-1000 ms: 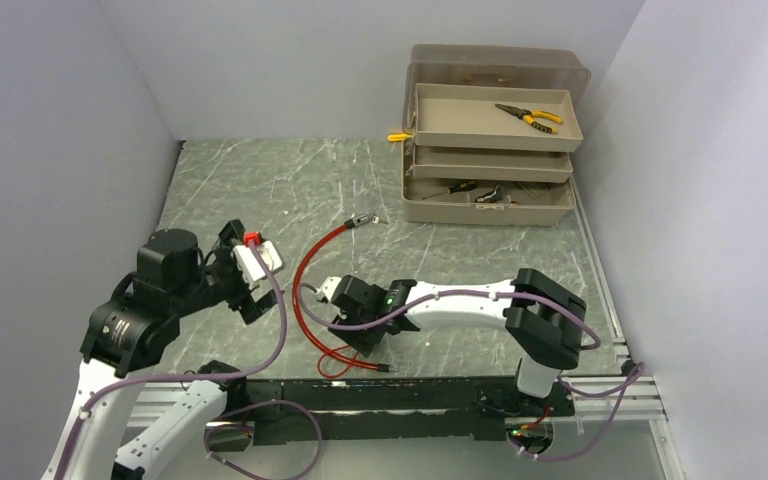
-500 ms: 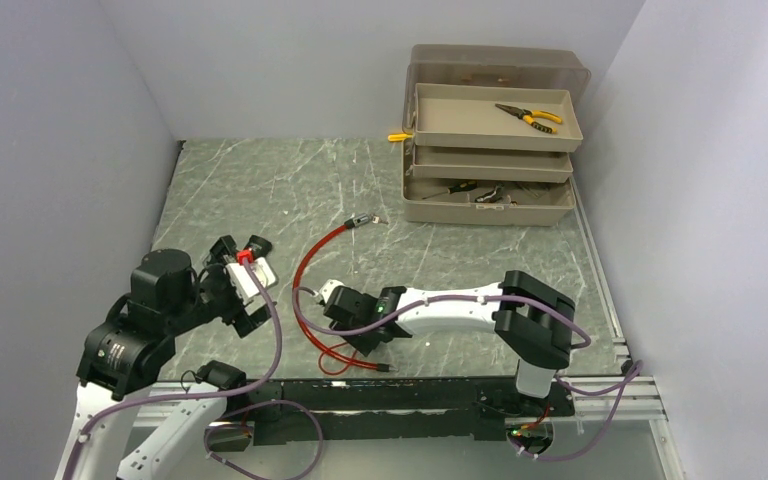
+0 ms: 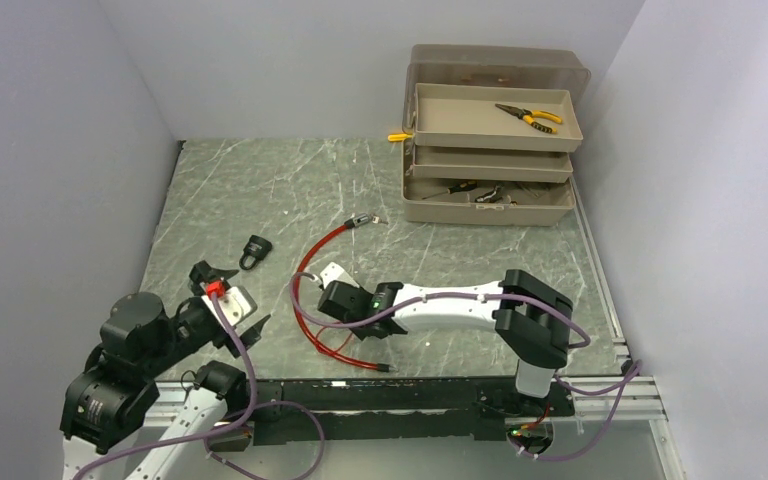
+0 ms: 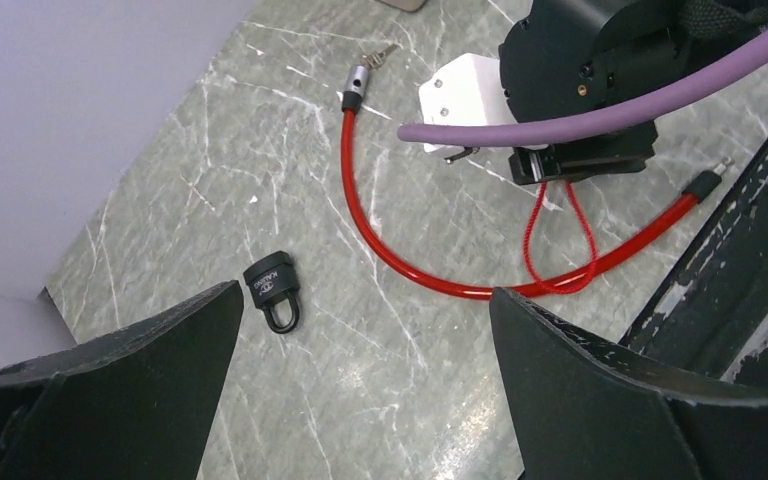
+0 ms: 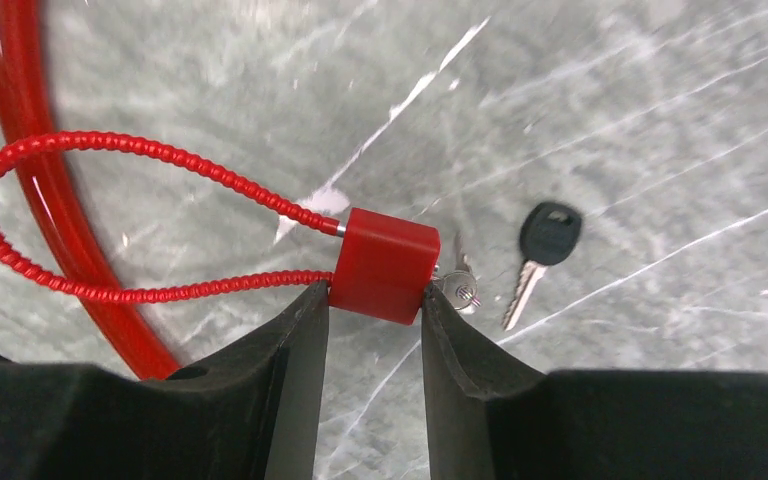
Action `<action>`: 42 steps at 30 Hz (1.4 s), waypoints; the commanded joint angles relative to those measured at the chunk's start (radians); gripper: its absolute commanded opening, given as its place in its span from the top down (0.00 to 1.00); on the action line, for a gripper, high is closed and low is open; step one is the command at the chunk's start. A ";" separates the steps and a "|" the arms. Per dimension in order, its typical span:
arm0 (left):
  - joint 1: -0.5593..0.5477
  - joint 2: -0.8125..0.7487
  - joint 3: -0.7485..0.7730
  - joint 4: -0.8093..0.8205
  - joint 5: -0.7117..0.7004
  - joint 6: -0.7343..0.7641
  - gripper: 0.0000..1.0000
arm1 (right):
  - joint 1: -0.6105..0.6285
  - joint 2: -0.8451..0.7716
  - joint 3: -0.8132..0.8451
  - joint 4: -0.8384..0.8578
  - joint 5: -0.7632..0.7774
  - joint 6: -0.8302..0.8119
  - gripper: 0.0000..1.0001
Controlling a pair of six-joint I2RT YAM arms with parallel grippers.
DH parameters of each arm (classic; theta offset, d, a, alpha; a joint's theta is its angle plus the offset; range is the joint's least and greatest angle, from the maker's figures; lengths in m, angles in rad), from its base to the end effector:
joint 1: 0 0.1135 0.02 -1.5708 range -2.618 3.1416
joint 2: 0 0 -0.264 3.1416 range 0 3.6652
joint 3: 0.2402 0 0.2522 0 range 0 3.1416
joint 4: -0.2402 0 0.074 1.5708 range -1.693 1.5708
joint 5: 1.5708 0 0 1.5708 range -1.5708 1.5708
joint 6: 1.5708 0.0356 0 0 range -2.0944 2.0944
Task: Unlock with the key
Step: Pick up the lock from the center of the board.
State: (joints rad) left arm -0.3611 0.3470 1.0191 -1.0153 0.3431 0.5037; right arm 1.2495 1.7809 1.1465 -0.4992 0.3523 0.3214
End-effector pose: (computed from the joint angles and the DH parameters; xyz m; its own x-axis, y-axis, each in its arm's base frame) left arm 0.0213 -0.0209 0.3666 0.0279 0.4753 -0.8794 0.7029 0.6162 0.3554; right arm 0.1233 0.3314 0.1775 -0.5382 -0.6781 -0.5005 -0.7108 0.6843 -0.1628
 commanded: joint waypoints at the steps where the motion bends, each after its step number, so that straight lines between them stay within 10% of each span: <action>1: 0.005 -0.019 0.024 0.048 -0.052 -0.092 0.01 | 0.024 -0.031 0.109 0.005 0.165 -0.021 1.00; 16: 0.005 0.059 0.090 0.093 0.275 -0.175 0.01 | 0.142 -0.207 0.173 0.079 0.410 -0.156 1.00; 42: -0.053 0.178 -0.020 0.186 0.330 -0.209 0.01 | 0.188 -0.138 0.406 -0.029 0.535 -0.165 1.00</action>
State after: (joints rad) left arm -0.4103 0.5083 0.9596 -0.8314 0.6418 0.3176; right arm 1.4208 1.6150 1.4704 -0.5079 0.8330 0.1642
